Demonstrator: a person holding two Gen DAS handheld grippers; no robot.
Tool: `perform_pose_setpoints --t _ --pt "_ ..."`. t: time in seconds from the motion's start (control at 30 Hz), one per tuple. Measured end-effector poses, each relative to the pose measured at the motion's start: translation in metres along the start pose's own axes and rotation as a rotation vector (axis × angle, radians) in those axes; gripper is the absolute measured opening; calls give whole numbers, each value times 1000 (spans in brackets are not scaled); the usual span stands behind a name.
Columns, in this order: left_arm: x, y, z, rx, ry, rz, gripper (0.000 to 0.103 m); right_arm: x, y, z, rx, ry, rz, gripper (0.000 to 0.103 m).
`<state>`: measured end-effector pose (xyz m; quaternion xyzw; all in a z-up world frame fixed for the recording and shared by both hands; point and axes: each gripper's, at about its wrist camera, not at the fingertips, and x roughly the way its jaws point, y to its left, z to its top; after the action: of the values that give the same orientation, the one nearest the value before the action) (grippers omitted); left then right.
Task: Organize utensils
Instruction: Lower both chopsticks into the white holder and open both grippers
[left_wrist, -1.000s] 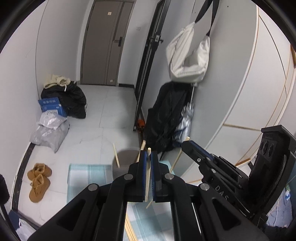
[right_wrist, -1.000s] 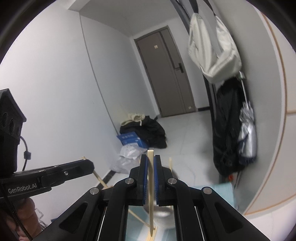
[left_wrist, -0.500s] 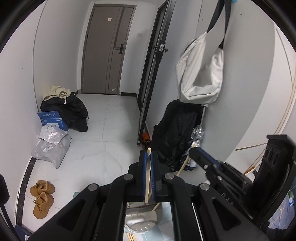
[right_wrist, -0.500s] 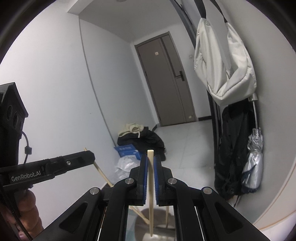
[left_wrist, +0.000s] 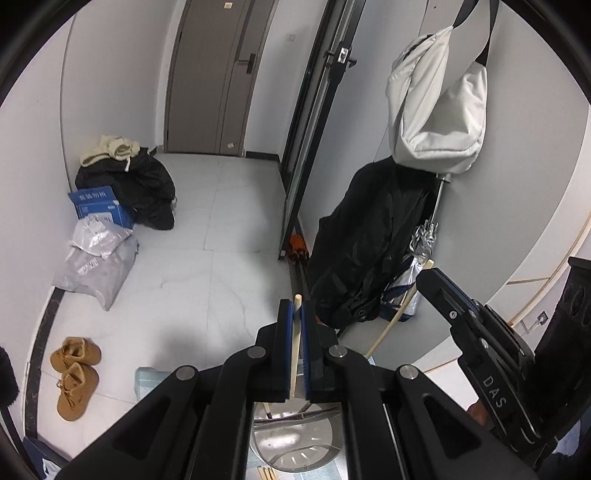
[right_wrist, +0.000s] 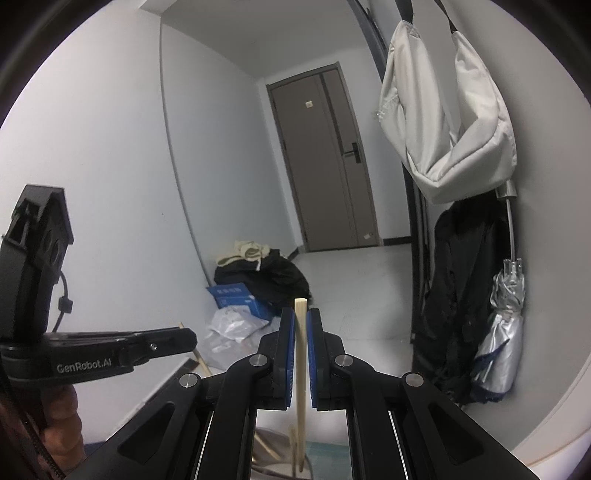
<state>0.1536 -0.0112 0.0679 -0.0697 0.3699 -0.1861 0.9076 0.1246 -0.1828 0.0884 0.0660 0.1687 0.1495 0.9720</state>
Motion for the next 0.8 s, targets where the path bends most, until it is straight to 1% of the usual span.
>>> perform_pose_setpoints --t 0.17,0.5,0.67,0.7,0.77,0.8 --pt "9 3 -6 -19 26 -9 0 6 -2 -13 8 28 3 6" --pt "19 -1 -14 -17 70 -9 0 13 -7 -37 54 107 41 6" --pt "23 1 -23 -18 104 8 1 20 -9 -52 62 181 58 6" --pt "23 1 -25 -20 106 8 1 21 -9 -55 65 195 58 6" --pt "23 1 -30 -13 111 17 6 23 -11 -62 75 223 62 9" --pt "23 2 -32 -15 114 20 10 22 -12 -64 84 229 63 9"
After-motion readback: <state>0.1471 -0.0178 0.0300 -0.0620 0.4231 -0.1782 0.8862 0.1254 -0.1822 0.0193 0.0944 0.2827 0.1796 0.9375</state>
